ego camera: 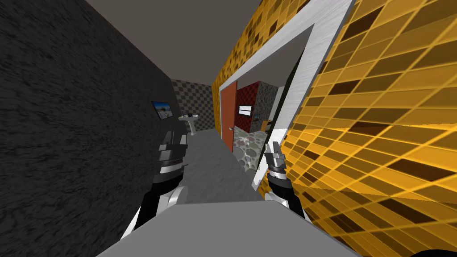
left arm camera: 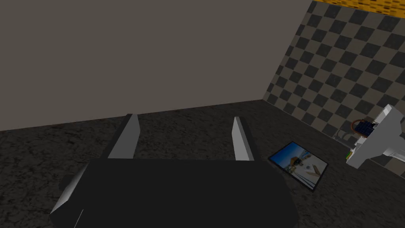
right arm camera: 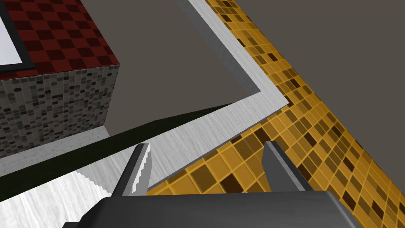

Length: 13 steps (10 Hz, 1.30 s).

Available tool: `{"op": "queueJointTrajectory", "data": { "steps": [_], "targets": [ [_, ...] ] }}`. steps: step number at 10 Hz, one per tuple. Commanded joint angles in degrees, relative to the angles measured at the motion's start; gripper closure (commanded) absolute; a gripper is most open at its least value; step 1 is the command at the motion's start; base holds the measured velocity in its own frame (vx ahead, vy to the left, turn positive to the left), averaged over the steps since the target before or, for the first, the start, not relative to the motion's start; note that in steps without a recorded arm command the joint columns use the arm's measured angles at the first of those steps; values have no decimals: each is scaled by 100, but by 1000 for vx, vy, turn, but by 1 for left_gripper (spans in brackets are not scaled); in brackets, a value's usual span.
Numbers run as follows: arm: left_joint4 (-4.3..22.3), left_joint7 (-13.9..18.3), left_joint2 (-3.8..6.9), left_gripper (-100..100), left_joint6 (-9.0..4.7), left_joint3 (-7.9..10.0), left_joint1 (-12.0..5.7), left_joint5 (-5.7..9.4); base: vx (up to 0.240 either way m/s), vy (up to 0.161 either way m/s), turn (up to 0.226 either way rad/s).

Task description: Push the door open

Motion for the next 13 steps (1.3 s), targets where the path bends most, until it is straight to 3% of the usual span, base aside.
{"op": "queueJointTrajectory", "data": {
  "steps": [1,5,13],
  "targets": [
    [163,20,81,-100,-32,-36,-59,-9,153,-36,-77],
    [523,65,221,-100,-102,-116,-190,-28,140,41,-67],
    [1523,190,491,-100,-298,-338,-553,-83,151,42,-81]
  ]
}}
